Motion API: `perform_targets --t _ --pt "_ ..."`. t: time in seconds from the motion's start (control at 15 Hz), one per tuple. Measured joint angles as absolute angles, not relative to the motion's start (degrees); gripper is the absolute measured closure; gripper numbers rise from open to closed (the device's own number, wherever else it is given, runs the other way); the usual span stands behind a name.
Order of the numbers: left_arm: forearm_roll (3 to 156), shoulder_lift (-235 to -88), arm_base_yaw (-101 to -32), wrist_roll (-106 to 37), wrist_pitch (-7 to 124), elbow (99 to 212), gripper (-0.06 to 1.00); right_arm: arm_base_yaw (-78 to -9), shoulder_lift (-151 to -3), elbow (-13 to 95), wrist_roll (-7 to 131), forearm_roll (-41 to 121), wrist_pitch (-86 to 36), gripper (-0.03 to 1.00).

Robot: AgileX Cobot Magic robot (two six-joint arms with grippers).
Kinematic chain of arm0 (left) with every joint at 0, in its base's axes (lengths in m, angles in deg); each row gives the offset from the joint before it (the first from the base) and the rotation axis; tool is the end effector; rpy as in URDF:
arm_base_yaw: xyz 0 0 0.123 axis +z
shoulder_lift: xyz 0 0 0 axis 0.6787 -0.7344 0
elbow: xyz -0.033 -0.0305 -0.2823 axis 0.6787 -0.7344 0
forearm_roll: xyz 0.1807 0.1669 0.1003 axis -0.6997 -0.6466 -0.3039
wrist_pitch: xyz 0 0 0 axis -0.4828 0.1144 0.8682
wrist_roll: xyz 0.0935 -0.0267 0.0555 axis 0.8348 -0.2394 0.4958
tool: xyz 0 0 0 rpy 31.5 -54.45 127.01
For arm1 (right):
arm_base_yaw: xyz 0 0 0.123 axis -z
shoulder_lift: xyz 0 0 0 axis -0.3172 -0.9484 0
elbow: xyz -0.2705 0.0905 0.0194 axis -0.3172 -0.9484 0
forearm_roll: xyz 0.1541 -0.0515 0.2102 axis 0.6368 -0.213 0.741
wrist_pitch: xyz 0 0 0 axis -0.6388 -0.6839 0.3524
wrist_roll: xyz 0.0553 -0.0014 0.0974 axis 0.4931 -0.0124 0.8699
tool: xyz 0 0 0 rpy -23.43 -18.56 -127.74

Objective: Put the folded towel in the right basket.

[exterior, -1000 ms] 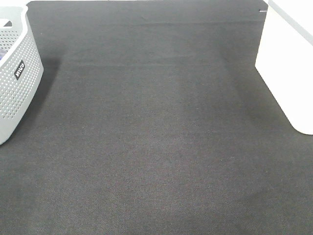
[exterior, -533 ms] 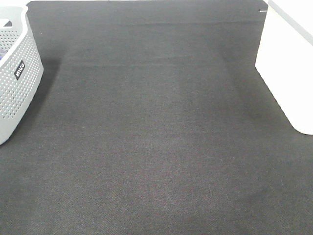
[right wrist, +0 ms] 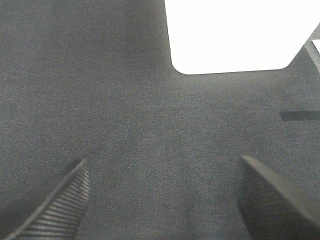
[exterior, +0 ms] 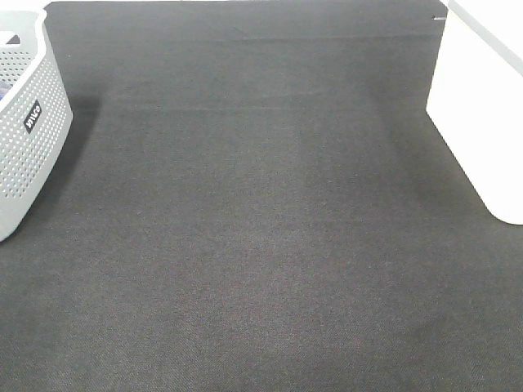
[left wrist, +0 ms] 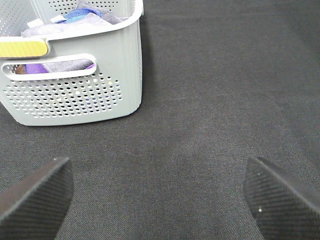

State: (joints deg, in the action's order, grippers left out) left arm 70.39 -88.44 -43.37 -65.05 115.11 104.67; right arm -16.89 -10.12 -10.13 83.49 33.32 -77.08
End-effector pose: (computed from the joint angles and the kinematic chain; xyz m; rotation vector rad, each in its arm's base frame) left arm 0.0245 -0.0083 0.2753 0.0709 2.0324 -0.0704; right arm 0.0412 0.0018 0.2713 0.0099 2.1552 0.0083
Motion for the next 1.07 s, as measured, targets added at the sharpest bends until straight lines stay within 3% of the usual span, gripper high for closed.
perform_targets --t 1.07 --pt "70.39 -88.44 -43.37 -65.05 115.11 104.67 0.07 -16.89 -3.53 -10.13 83.49 33.38 -77.14 0.21"
